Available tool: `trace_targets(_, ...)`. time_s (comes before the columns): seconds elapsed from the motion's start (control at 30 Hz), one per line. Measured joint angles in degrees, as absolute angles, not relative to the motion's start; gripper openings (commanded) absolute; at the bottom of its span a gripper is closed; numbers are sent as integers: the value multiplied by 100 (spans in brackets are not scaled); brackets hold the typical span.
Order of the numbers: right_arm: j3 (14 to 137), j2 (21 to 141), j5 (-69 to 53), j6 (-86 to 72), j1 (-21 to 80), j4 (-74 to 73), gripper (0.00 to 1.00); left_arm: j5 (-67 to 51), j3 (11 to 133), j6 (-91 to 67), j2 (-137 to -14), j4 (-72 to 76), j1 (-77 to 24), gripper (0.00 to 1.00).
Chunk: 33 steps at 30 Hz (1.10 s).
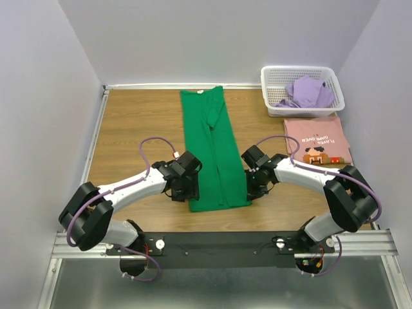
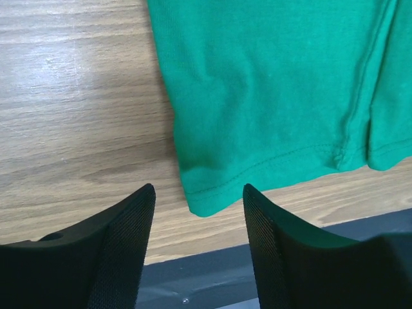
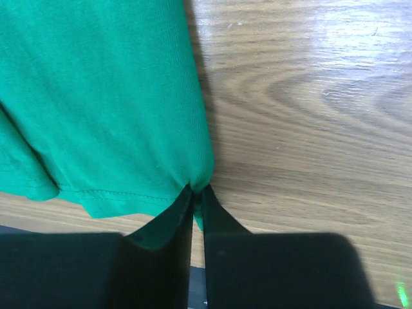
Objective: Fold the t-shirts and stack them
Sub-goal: Fold the tshirt
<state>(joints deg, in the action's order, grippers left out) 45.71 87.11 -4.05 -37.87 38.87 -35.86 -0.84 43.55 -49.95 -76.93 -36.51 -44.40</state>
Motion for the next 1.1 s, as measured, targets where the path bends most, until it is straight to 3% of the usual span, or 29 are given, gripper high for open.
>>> trace_targets(0.17, 4571, 8711, -421, -3778, 3887, -3579, 1, -91, 4357, -4974, -7850, -3671, -4521, 58)
trace_targets(0.57, 4569, 8700, -436, -3736, 3887, -3575, 1, -89, 4525, -5050, -8460, -4018, -4853, 54)
trace_targets(0.67, 4569, 8700, -445, -3715, 3887, -3573, 1, -89, 4619, -5068, -8580, -4088, -4877, 46)
trace_targets(0.9, 4569, 8676, -596, -3684, 3887, -3573, 1, -132, 4722, -5148, -8707, -4110, -4958, 1)
trace_targets(1.1, 4569, 8545, -760, -3680, 3887, -3603, 1, -134, 4650, -5162, -8586, -4134, -4965, 0)
